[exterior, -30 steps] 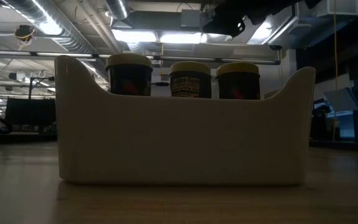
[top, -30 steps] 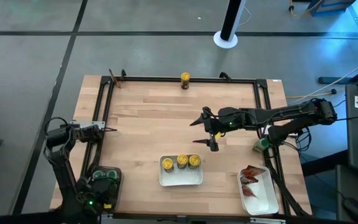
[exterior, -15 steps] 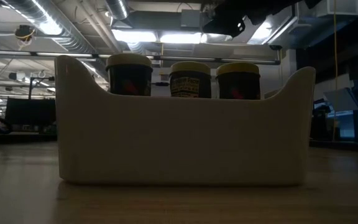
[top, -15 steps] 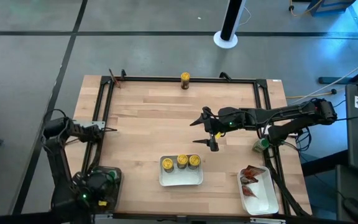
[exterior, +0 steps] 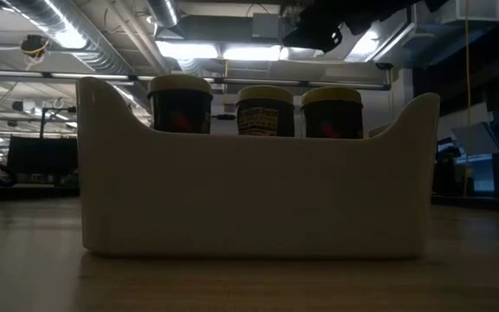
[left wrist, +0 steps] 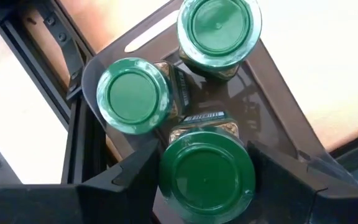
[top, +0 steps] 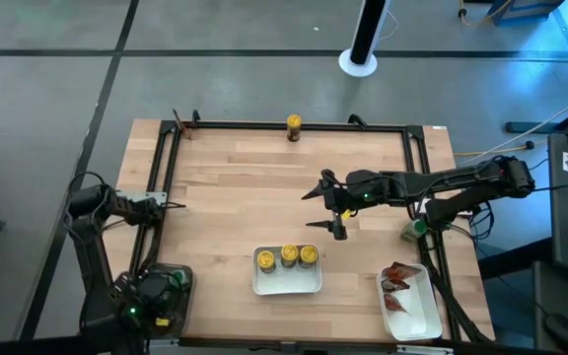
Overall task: Sort spices by type
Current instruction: Put the top green seasoning bottle into the black bin, then put the yellow seasoning bottle into the left white bin
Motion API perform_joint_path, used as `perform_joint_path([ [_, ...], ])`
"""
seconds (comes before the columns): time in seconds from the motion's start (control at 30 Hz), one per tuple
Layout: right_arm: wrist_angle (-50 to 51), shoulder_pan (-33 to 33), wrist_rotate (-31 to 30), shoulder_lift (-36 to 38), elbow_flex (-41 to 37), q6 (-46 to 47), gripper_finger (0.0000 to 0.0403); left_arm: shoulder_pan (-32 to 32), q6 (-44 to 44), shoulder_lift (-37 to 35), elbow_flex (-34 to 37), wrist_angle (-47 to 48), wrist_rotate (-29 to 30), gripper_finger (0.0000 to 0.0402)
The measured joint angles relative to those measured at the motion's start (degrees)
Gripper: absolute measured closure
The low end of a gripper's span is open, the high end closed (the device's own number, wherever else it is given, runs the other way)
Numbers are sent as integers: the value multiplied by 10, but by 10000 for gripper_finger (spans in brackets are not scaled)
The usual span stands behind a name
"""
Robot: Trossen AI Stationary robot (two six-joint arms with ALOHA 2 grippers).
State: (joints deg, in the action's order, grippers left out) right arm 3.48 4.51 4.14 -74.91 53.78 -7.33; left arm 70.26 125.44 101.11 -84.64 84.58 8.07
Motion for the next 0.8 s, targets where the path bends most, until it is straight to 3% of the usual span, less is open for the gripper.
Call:
perform_joint_path([
  [0.43,6,0,0,0,0,2,61,0,-7,41,0,-6,0,181],
  [0.8,5,0,0,0,0,2,61,3,-13,37,0,-8,-9,120],
])
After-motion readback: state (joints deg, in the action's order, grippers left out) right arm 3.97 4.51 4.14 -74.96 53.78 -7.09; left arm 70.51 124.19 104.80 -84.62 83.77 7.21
